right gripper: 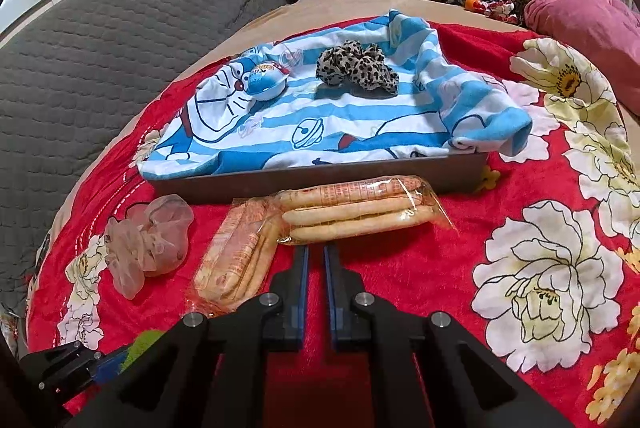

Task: Organize objects
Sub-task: 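Lift the green ring with the left gripper toward the striped shirt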

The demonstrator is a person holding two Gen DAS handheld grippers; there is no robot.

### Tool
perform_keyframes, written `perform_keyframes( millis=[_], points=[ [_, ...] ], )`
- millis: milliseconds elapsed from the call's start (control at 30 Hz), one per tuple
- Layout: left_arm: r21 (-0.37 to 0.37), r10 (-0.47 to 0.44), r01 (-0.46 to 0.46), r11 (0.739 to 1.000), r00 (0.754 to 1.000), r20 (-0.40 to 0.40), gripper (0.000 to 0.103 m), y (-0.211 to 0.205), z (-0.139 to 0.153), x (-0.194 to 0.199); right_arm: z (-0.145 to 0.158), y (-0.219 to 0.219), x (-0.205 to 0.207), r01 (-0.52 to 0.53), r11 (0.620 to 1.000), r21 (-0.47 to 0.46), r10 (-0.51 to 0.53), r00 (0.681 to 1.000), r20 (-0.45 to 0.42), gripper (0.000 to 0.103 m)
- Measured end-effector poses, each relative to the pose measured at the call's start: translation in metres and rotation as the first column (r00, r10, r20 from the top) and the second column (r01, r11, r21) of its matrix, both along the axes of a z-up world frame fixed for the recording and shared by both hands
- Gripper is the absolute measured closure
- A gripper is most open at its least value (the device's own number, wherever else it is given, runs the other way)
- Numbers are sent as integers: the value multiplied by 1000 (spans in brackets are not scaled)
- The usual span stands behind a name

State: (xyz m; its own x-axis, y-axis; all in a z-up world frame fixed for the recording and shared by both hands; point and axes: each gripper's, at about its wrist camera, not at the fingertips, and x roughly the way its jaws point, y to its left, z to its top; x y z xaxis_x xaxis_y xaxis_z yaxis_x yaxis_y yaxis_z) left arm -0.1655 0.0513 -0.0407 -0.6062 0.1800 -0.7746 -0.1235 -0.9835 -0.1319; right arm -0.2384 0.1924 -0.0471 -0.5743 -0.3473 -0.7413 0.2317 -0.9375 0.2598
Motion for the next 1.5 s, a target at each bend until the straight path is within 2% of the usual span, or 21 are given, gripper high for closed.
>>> perform_keyframes(
  millis=[1067, 1500],
  points=[
    [-7, 15, -16, 1000, 999, -50, 88, -8, 27, 11, 14, 0, 8, -3, 1000, 6, 3, 1000, -4, 95],
    [-7, 27, -27, 1000, 997, -78, 88, -10, 44, 17, 34, -3, 19, -8, 1000, 13, 8, 999, -34, 95]
  ],
)
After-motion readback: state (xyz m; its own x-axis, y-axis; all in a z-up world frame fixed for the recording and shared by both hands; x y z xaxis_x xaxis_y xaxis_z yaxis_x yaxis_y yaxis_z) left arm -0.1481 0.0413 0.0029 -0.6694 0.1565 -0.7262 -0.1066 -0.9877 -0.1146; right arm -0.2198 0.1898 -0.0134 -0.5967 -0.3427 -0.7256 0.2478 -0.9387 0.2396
